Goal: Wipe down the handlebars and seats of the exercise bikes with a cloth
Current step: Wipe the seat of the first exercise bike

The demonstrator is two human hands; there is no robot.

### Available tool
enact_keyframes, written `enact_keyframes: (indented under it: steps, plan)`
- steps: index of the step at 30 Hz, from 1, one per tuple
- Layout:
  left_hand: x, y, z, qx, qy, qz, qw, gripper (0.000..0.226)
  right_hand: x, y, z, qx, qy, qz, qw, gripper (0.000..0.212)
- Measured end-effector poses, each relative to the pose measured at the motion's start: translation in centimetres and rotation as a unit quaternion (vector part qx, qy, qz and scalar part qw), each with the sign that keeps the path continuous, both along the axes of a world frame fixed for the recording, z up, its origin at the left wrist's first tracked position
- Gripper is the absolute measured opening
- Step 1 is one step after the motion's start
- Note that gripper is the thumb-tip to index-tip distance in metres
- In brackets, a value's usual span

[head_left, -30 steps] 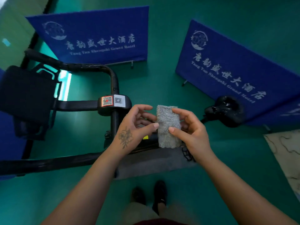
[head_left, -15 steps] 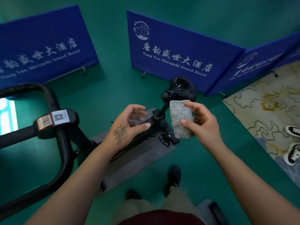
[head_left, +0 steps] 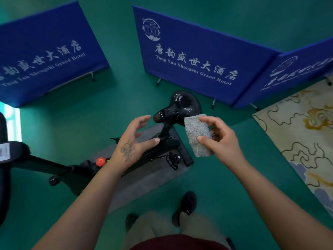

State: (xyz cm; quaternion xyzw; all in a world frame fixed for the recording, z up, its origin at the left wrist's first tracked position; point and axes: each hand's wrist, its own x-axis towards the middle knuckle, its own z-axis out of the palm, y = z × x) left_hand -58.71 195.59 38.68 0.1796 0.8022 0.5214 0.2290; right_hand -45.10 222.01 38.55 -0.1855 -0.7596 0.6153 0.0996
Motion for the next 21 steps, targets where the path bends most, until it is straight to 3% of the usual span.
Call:
enact_keyframes:
  steps: [9,21]
  plan:
    - [-0.2,4.3,-1.7,-0.014,-0.037,0.053,0.998,0.073,-3.8,4.8,-1.9,0.01,-0.02,0.053,0.998,0.054]
    - [-6.7,5.7,-8.2,-0.029,-0.093,0.067,0.993,0.073,-12.3,5.0,-5.5,0.067,-0.075,0.097,0.99,0.05]
